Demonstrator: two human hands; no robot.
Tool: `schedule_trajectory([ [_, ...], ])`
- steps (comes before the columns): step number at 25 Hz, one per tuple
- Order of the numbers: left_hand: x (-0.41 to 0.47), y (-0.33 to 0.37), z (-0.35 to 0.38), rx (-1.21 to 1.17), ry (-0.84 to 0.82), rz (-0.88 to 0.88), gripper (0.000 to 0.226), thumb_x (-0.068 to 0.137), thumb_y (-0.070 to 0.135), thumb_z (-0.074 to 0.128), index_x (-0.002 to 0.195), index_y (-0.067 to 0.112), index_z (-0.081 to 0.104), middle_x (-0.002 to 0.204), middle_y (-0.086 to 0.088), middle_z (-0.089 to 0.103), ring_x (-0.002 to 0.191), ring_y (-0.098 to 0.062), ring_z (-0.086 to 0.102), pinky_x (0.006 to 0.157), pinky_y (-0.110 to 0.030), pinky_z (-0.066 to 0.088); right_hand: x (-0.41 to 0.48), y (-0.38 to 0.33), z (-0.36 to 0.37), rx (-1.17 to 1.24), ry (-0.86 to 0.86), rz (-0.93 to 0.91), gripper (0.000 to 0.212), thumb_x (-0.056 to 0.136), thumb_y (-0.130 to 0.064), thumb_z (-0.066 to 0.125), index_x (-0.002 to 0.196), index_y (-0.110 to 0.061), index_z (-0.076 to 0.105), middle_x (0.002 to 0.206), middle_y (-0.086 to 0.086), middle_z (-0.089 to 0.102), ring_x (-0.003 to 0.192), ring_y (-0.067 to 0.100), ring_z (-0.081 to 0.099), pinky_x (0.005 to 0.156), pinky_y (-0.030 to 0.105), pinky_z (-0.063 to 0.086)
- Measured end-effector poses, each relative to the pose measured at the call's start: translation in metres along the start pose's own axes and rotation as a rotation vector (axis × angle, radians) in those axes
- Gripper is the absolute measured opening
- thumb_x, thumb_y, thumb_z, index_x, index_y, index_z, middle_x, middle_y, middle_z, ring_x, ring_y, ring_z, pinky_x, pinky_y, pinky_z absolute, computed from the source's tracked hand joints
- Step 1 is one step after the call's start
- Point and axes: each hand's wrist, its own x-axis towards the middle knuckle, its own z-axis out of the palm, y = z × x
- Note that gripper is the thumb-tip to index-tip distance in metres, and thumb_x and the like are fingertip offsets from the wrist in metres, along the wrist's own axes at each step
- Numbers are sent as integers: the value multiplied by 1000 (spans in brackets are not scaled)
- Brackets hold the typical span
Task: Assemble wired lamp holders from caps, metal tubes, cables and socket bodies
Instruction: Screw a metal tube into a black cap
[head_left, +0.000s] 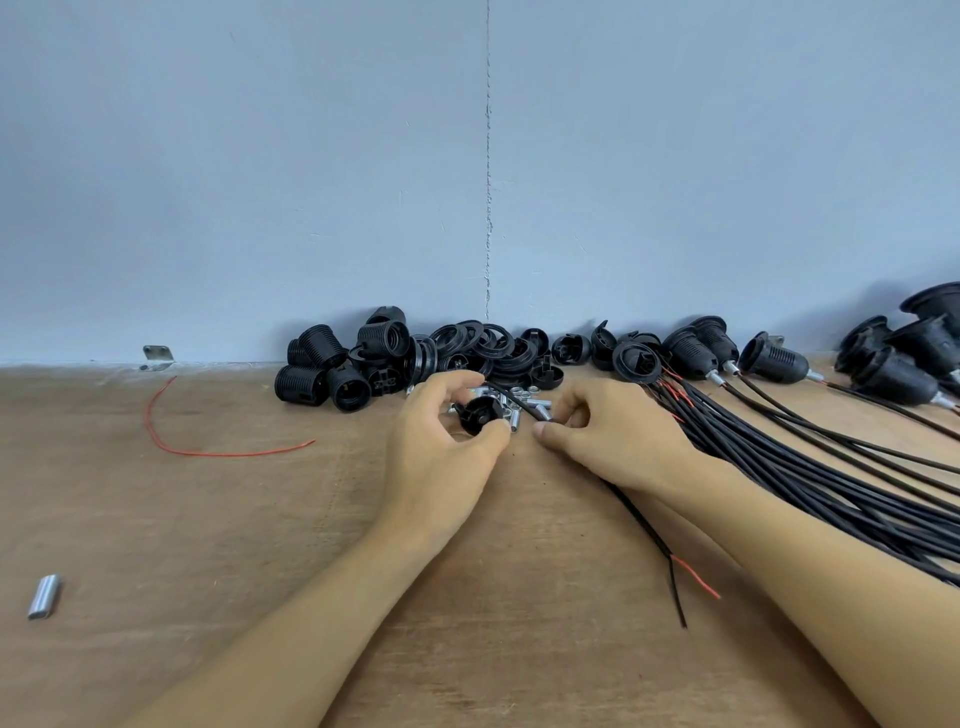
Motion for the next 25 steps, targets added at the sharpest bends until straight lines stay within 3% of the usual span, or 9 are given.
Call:
schedule_trajectory([
  [5, 0, -1, 0, 71, -45, -29, 40, 78, 17, 82, 109, 36, 67, 108, 19, 68, 85, 1, 67, 78, -18, 50, 0, 1, 3, -51, 70, -39, 16, 84, -44, 67, 78, -29, 66, 83, -10, 67, 85, 15, 64, 71, 32, 51],
  [8, 0, -1, 0, 94, -57, -55, 36, 78, 15, 83, 102, 37, 68, 97, 25, 71, 88, 7, 66, 77, -10, 47, 1, 3, 3, 14, 88, -10, 15, 88, -42, 65, 82, -28, 67, 84, -10, 67, 84, 14, 63, 69, 30, 49],
  [12, -1, 0, 0, 103, -96, -66, 37, 78, 13, 84, 107, 33, 71, 95, 22, 70, 77, 10, 64, 70, -4, 43, 4, -1, -1, 342, 130, -24, 6, 91, -31, 67, 89, -27, 63, 70, -6, 71, 74, 2, 63, 65, 18, 43],
  [17, 0, -1, 0, 87, -93, -41, 40, 79, 6, 82, 103, 36, 69, 100, 17, 71, 80, -2, 66, 71, -14, 50, 1, -14, -10, 976, -11, -83, 5, 100, -18, 59, 104, -19, 60, 71, -1, 63, 48, 13, 46, 50, 27, 38],
  [22, 1, -4, -1, 78, -82, -29, 43, 80, -1, 76, 103, 34, 67, 101, 19, 71, 91, -5, 65, 80, -21, 52, 5, -17, -22, 1475, -126, -47, 21, 100, -3, 50, 111, -9, 66, 90, 5, 73, 48, 12, 50, 46, 23, 45],
  [25, 2, -3, 0, 54, -67, -43, 46, 79, 0, 78, 107, 34, 64, 105, 13, 71, 93, -3, 66, 82, -22, 53, 6, -16, -23, 1561, -129, -31, 31, 85, -6, 67, 116, -9, 64, 95, 2, 75, 51, 8, 53, 51, 20, 48],
])
